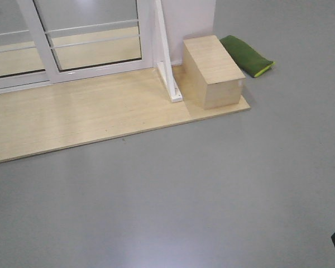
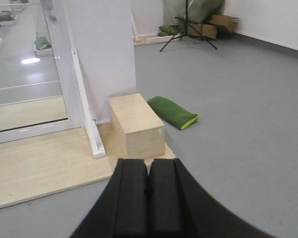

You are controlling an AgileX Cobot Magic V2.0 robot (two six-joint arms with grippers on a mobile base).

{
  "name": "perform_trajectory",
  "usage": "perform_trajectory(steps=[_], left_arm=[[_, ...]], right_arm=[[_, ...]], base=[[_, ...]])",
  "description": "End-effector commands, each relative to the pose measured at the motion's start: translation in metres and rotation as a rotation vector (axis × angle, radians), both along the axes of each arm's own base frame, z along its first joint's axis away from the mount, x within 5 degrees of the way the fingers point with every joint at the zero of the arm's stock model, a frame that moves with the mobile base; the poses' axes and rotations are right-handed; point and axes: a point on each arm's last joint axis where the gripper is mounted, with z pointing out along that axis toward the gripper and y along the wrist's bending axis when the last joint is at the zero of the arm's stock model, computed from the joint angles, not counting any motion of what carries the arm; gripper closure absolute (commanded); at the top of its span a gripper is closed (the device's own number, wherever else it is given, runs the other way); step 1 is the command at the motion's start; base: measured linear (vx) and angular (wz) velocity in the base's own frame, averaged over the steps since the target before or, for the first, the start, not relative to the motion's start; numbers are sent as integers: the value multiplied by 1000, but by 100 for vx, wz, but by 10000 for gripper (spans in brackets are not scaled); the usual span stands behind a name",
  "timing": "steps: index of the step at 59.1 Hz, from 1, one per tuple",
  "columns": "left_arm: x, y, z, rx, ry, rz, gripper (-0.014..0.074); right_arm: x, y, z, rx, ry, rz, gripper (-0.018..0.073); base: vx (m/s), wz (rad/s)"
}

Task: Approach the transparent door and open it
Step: 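Turn and drive the base toward the white-framed glass sliding door, then drive up close to the door, stopping near its silver handle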

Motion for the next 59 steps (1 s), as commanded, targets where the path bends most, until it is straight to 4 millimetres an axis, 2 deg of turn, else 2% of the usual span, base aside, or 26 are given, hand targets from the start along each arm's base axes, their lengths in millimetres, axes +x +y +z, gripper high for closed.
perform_trajectory(steps=[1, 27, 59], left_arm=[[1, 0, -3, -13, -53, 3, 598], [1, 0, -3, -13, -53, 3, 598], [1, 0, -3, -13, -53, 3, 598]], right_arm=[[1, 1, 3, -9, -67, 8, 564], [1, 1, 3, -9, -67, 8, 564], [1, 1, 3, -9, -67, 8, 564]], base=[[65, 40], [64, 33], [58, 15]])
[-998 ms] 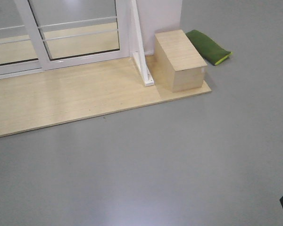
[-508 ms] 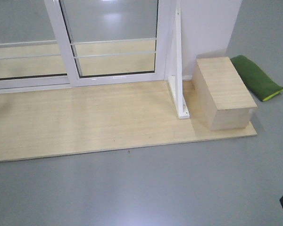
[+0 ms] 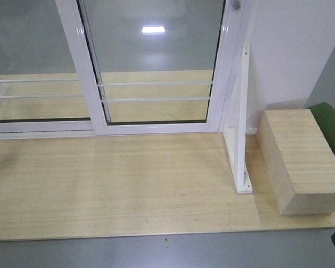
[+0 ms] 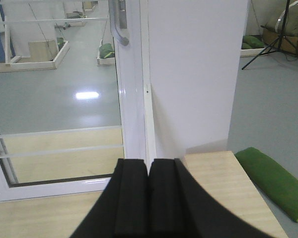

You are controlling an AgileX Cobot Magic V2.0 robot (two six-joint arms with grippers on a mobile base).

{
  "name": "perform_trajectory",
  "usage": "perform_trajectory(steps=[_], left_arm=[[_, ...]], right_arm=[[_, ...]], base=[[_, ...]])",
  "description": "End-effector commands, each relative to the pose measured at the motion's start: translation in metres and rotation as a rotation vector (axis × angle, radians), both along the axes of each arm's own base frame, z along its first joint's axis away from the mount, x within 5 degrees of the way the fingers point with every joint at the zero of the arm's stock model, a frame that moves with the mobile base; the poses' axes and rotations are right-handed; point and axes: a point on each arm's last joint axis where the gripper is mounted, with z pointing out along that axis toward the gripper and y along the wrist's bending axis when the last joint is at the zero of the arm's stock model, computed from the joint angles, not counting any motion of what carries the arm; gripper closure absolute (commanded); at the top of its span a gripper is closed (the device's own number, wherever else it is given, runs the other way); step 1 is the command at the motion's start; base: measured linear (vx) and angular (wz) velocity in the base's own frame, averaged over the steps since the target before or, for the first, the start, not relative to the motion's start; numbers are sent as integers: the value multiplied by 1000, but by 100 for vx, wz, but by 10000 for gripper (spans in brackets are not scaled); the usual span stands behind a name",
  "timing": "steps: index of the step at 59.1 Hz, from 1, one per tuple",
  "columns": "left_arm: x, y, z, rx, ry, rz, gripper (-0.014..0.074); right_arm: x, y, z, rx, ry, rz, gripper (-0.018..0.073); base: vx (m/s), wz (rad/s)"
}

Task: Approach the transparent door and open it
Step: 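Drive up close to the door, stopping near its silver handle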

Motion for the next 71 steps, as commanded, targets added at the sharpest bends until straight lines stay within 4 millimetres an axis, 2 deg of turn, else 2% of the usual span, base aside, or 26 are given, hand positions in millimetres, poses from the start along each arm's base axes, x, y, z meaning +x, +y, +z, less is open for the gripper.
perform_trajectory(steps=[1, 37, 71], left_arm=[[1, 0, -3, -13, -53, 3, 598], [1, 0, -3, -13, -53, 3, 598], [1, 0, -3, -13, -53, 3, 598]], right_arm=[[1, 1, 3, -9, -67, 8, 564], [1, 1, 3, -9, -67, 8, 564], [1, 1, 3, -9, -67, 8, 564]], base=[[52, 9], [43, 5], [27, 0]])
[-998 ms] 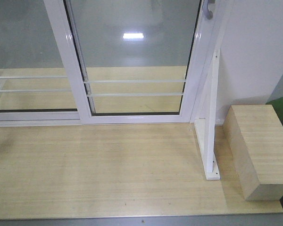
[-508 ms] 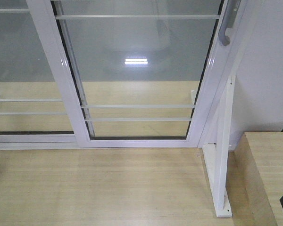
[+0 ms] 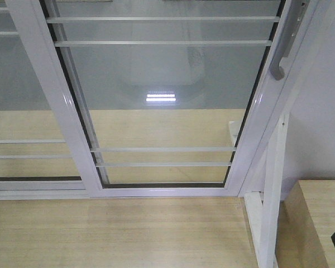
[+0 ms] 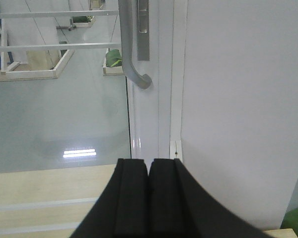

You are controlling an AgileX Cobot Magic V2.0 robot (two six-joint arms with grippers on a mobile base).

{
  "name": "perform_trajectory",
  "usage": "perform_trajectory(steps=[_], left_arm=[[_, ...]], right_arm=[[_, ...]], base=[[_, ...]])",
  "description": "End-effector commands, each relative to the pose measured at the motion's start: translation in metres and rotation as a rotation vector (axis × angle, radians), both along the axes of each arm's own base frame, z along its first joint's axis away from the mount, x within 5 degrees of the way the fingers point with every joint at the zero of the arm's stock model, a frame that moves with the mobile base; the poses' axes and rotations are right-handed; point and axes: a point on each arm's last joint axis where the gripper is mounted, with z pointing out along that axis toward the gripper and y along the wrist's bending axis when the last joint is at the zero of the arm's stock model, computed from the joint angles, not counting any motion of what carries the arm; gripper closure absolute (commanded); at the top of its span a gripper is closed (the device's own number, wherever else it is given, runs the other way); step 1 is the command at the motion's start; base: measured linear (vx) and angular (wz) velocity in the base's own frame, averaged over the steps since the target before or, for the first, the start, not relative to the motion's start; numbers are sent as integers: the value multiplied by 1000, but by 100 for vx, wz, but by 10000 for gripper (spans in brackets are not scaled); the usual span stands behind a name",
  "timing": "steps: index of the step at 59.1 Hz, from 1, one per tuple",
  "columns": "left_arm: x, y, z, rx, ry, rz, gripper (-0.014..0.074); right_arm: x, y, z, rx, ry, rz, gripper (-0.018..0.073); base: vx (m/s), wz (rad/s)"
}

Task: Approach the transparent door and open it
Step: 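Drive up close to the door, stopping near its silver handle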

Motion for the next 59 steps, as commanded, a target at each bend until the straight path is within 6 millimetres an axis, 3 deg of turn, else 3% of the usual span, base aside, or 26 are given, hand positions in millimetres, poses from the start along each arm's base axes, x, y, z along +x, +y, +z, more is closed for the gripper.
perform_trajectory(steps=[1, 59], left_arm=[[1, 0, -3, -13, -53, 3, 598], [3, 0, -5, -9, -10, 2, 598]], right_arm=[[1, 1, 3, -9, -67, 8, 564], [3, 0, 1, -7, -38, 8, 564]], base=[[17, -2], [6, 0]])
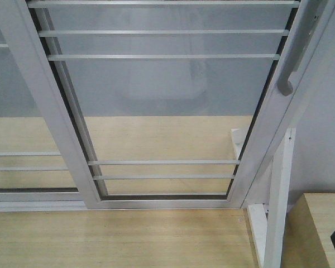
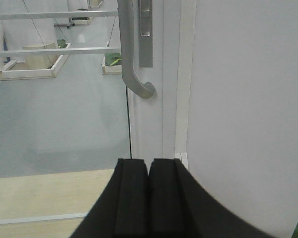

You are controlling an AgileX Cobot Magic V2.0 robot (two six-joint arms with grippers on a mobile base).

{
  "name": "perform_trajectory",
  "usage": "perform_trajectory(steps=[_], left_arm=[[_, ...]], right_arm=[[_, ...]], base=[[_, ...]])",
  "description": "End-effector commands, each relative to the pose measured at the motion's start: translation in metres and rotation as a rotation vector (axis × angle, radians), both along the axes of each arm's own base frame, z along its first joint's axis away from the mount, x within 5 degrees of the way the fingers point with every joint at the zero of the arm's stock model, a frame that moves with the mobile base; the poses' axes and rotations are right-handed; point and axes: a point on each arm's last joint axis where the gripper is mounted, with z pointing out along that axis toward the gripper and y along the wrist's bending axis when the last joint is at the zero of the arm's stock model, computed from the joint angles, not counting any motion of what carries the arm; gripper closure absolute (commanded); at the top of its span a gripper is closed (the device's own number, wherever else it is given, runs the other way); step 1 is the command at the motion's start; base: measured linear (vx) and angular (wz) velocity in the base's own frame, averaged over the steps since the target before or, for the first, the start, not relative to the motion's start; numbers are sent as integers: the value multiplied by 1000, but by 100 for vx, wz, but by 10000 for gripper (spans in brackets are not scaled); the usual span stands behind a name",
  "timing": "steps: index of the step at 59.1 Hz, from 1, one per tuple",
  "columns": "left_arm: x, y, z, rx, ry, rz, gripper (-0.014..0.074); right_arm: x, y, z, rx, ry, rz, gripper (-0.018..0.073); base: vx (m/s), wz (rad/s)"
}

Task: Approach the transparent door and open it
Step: 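Drive up close to the door, stopping near its silver handle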

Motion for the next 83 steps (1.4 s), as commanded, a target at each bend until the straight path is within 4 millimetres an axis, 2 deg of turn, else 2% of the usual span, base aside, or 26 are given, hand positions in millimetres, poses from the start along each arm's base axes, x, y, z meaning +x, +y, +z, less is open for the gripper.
perform_trajectory(steps=[1, 44, 60, 69, 74, 78, 83], left_arm=[[2, 0, -5, -10, -19, 2, 598], [3, 0, -5, -2, -13, 2, 598], [3, 0, -4, 6, -25, 3, 598], [2, 1, 6, -9, -121, 11, 598], [0, 2, 18, -59, -243, 20, 598], [-2, 3, 28, -88, -331, 23, 598], [-5, 3, 45, -95, -364, 20, 598]], right_arm=[[2, 0, 2, -8, -47, 7, 564], [2, 0, 2, -23, -49, 8, 564], [3, 1, 14, -38, -182, 18, 564], [2, 2, 28, -44, -327, 28, 564], [0, 3, 39, -50, -386, 31, 564], [-3, 3, 57, -55, -404, 27, 564], [-11, 2, 92, -56, -399, 15, 564]], base=[[0, 0], [0, 0], [0, 0], [0, 0], [0, 0], [0, 0], [0, 0]])
